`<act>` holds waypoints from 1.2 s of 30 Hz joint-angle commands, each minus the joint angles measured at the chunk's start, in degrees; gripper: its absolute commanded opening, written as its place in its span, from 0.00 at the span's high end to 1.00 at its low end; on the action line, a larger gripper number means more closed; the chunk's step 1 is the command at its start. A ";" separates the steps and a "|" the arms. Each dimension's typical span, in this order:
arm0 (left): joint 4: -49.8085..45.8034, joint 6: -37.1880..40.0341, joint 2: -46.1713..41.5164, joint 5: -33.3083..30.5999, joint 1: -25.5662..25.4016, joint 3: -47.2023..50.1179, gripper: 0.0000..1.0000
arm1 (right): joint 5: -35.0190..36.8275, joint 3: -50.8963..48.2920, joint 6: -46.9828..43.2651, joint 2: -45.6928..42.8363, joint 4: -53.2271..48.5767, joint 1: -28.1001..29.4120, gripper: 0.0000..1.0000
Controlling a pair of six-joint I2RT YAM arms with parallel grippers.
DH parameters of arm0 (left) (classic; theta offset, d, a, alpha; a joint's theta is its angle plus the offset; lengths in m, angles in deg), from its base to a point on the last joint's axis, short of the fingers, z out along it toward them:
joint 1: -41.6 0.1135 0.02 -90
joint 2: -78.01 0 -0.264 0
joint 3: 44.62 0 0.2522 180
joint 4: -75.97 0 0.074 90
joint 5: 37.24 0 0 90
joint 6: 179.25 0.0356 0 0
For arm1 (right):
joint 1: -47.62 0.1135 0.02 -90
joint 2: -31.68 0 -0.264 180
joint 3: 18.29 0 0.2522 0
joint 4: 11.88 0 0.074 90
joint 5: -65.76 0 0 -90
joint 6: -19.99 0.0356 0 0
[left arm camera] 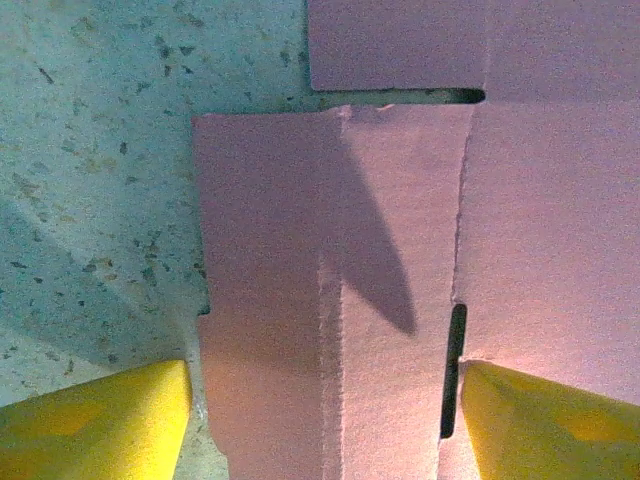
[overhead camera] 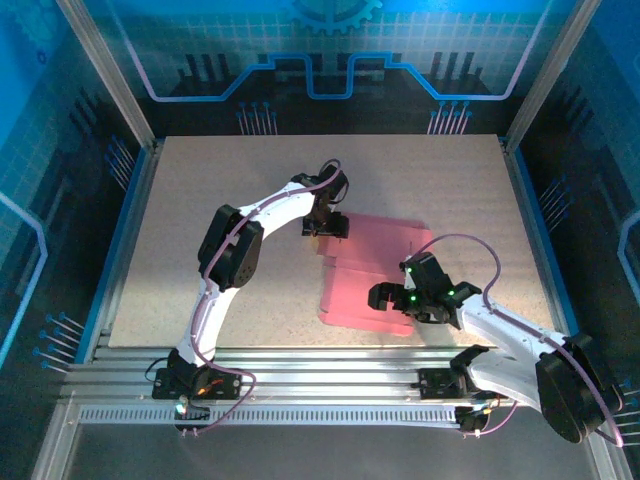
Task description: Fold the paper box
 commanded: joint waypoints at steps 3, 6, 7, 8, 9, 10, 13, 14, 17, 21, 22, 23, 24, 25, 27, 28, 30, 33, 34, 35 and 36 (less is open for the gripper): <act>-1.97 0.33 1.79 2.40 -0.21 -1.65 0.30 | -0.75 -1.28 -0.51 0.55 -0.06 -0.72 0.00; -2.37 0.55 1.92 2.43 -0.20 -1.80 0.33 | -0.73 -1.28 -0.51 0.49 -0.04 -0.75 0.00; -2.37 0.60 1.96 2.58 -0.22 -1.81 0.33 | -0.69 -1.36 -0.56 0.47 -0.13 -0.82 0.00; -2.37 0.68 1.97 2.85 -0.18 -1.83 0.34 | -0.71 -1.38 -0.51 0.46 -0.09 -0.77 0.00; -2.37 0.61 1.96 3.16 -0.20 -1.83 0.34 | -0.71 -1.37 -0.51 0.54 -0.06 -0.78 0.00; -2.37 0.77 1.96 3.45 -0.19 -1.83 0.35 | -0.72 -1.36 -0.51 0.55 0.02 -0.67 0.00; -2.28 0.95 1.97 4.09 -0.19 -1.83 0.36 | -0.73 -1.47 -0.45 0.64 0.20 -0.72 0.00; -2.27 1.00 1.96 4.47 -0.21 -1.83 0.36 | -0.73 -1.47 -0.48 0.64 0.21 -0.75 0.00; -2.09 0.99 2.08 5.90 -0.14 -1.92 0.36 | -0.74 -1.49 -0.42 0.77 0.33 -0.77 0.00; -1.71 0.86 2.16 7.77 -0.04 -1.83 0.38 | -0.74 -1.64 -0.43 0.82 0.38 -0.76 0.00; -1.67 0.87 2.13 8.15 0.00 -1.83 0.38 | -0.78 -1.66 -0.42 0.82 0.38 -0.76 0.00; -1.53 0.71 2.06 8.52 0.01 -1.83 0.38 | -0.82 -1.71 -0.44 0.81 0.45 -0.80 0.00; -1.41 0.70 2.05 9.07 -0.04 -1.83 0.38 | -0.82 -1.67 -0.43 0.82 0.55 -0.76 0.00; -1.24 0.85 2.05 9.66 0.06 -1.83 0.38 | -0.80 -1.76 -0.50 0.82 0.53 -0.76 0.00; -1.23 0.86 2.05 10.00 0.09 -1.92 0.39 | -0.80 -1.82 -0.53 0.90 0.56 -0.76 0.00; -1.30 0.85 2.05 10.08 0.10 -1.92 0.39 | -0.82 -1.80 -0.45 0.90 0.56 -0.77 0.00; -1.36 0.72 1.97 10.32 0.23 -1.81 0.43 | -0.82 -1.80 -0.43 0.82 0.56 -0.76 0.00; -1.18 0.60 1.66 10.58 0.55 -1.59 0.46 | -0.82 -1.91 -0.34 0.82 0.64 -0.80 0.00; -1.07 0.47 1.59 10.81 0.61 -1.50 0.48 | -0.82 -2.00 -0.39 0.82 0.64 -0.76 0.00; -0.88 0.34 1.43 11.17 0.67 -1.40 0.49 | -0.76 -1.99 -0.36 0.82 0.73 -0.76 0.00; -0.72 0.03 1.28 11.55 0.79 -1.31 0.50 | -0.74 -2.05 -0.36 0.86 0.82 -0.77 0.00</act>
